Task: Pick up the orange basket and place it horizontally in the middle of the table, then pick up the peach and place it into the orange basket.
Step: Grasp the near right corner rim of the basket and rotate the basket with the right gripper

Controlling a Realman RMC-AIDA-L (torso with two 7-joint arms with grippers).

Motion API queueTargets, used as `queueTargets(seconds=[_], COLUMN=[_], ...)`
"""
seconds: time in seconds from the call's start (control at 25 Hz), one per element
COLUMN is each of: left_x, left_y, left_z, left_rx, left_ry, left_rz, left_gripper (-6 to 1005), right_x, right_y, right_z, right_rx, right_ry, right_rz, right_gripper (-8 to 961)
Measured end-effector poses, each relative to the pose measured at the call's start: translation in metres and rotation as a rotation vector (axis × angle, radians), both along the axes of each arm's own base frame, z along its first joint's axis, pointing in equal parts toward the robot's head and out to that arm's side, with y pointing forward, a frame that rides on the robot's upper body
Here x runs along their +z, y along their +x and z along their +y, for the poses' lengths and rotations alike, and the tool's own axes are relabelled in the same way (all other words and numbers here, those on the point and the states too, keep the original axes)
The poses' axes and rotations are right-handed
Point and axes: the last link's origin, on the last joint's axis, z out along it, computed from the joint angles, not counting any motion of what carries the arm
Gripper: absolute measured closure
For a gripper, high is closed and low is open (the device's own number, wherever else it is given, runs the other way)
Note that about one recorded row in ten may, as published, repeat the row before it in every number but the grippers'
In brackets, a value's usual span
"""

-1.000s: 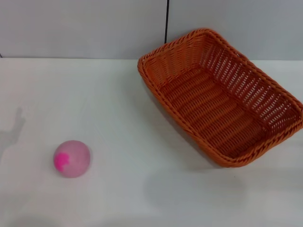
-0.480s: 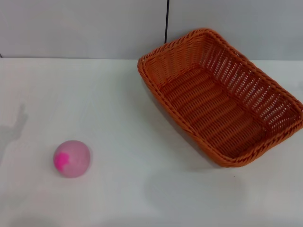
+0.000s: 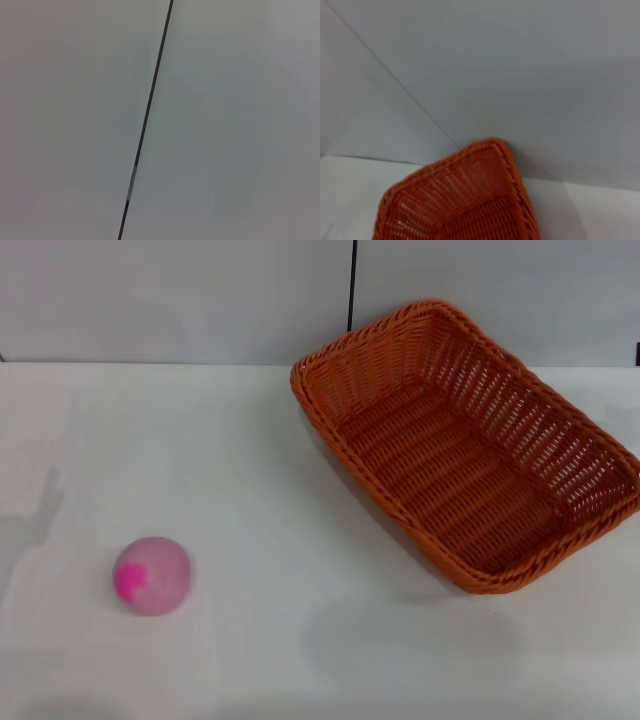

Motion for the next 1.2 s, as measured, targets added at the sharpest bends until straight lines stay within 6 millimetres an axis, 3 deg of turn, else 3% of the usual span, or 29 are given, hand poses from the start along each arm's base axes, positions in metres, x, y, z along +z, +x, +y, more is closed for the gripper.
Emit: queueTargets(seconds=[0.32,0.36,0.76,1.2], left_x=[-0.003,-0.003,-0.002,-0.002], left_y=[-0.003,-0.003,0.0,0.0], left_z=[-0.007,-0.008,-0.005,-0.004], left_rx=[0.016,0.016,0.002,0.003], left_ry=[-0.009,-0.01,-0.005,-0.005], left_rz=[-0.004,-0.004,-0.007,-0.009], left_gripper=[211,211,220,230], right_x=[-0.031,-0.044,-0.097,-0.109], right_y=[-0.001,-0.001,-0.006,-0.009], right_z=[0.017,0.019,0.029,0.034], right_rx=[-0.088,-0.086,-0.038,-0.009], right_ry=[-0.107,-0.132,-0.146,-0.106], right_rz=[-0.074,-0.093,-0.166,-0.178], right_gripper=[237,237,263,360])
